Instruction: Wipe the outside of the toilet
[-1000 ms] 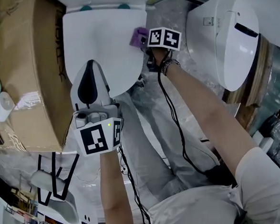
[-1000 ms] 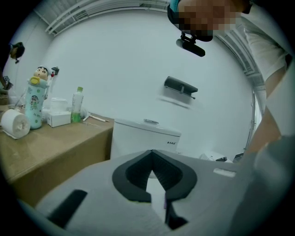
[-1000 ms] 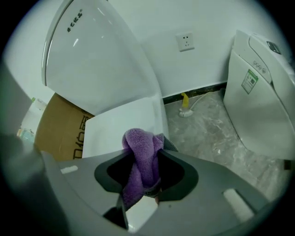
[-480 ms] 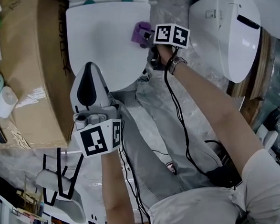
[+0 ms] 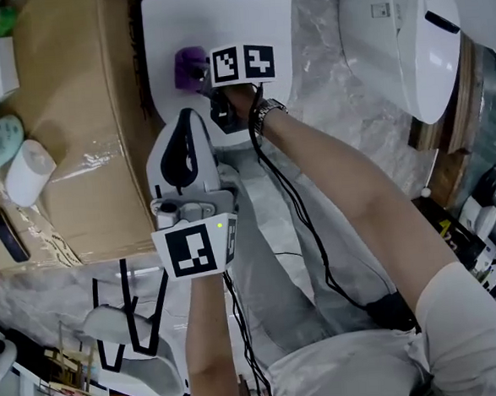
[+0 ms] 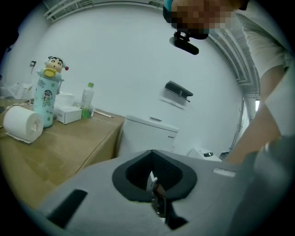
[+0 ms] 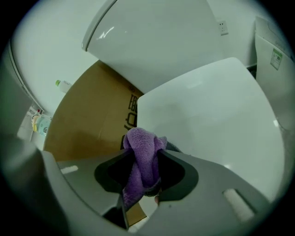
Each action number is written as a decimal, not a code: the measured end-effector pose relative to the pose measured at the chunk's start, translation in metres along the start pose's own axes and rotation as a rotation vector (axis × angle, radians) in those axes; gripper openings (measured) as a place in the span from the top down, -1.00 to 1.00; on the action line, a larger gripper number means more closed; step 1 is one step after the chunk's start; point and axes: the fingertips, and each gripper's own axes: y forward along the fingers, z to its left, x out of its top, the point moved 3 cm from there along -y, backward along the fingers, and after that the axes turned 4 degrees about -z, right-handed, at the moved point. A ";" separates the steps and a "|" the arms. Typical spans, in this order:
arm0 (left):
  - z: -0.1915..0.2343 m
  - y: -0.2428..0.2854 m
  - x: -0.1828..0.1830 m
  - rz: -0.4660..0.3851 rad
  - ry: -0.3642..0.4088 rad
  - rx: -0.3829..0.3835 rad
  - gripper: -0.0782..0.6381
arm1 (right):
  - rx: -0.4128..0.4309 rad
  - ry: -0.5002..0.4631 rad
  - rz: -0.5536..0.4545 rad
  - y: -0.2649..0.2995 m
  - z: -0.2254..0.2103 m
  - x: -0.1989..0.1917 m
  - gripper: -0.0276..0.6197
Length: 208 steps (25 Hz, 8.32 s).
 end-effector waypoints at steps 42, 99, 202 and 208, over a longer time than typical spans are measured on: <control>-0.091 0.016 -0.052 -0.022 -0.016 0.064 0.77 | -0.285 0.034 -0.015 -0.117 -0.219 0.022 0.45; -0.064 -0.015 -0.052 -0.040 -0.064 0.141 0.77 | -0.120 -0.053 0.093 -0.095 -0.146 -0.074 0.47; -0.249 0.237 -0.176 -0.222 0.012 0.238 0.77 | 0.263 0.135 0.009 -0.069 -0.398 0.170 0.46; -0.239 0.294 -0.228 -0.262 0.029 0.147 0.77 | 0.200 0.126 0.009 0.012 -0.447 0.172 0.46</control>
